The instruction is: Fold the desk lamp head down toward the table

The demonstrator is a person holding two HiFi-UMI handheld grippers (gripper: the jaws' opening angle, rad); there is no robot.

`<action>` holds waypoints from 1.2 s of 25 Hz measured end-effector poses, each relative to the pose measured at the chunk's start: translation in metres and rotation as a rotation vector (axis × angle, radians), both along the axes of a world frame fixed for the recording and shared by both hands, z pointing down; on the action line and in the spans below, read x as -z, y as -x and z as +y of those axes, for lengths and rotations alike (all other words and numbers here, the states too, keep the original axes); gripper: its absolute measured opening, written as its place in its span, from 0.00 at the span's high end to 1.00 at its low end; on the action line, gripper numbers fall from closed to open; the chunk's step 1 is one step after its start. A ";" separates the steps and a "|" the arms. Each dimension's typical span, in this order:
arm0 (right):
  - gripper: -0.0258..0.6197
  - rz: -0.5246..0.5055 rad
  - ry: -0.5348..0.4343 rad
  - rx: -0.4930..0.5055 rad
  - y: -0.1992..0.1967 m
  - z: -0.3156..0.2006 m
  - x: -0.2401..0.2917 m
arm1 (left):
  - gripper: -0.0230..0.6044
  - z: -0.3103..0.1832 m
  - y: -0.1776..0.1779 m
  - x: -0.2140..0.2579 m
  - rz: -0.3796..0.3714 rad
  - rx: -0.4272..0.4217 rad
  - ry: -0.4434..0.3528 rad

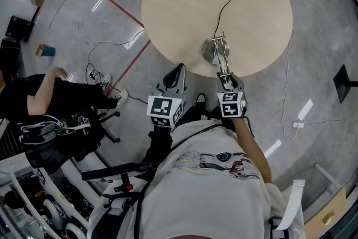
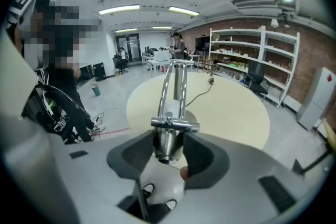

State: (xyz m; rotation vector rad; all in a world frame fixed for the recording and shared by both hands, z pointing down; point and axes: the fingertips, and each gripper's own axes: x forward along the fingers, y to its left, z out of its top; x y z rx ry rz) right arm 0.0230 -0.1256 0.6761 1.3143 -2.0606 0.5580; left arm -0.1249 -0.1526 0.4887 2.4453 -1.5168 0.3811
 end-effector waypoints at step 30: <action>0.95 -0.196 -0.548 -0.118 -0.107 -0.045 0.229 | 0.96 -0.046 -0.056 0.053 0.050 -0.087 -0.134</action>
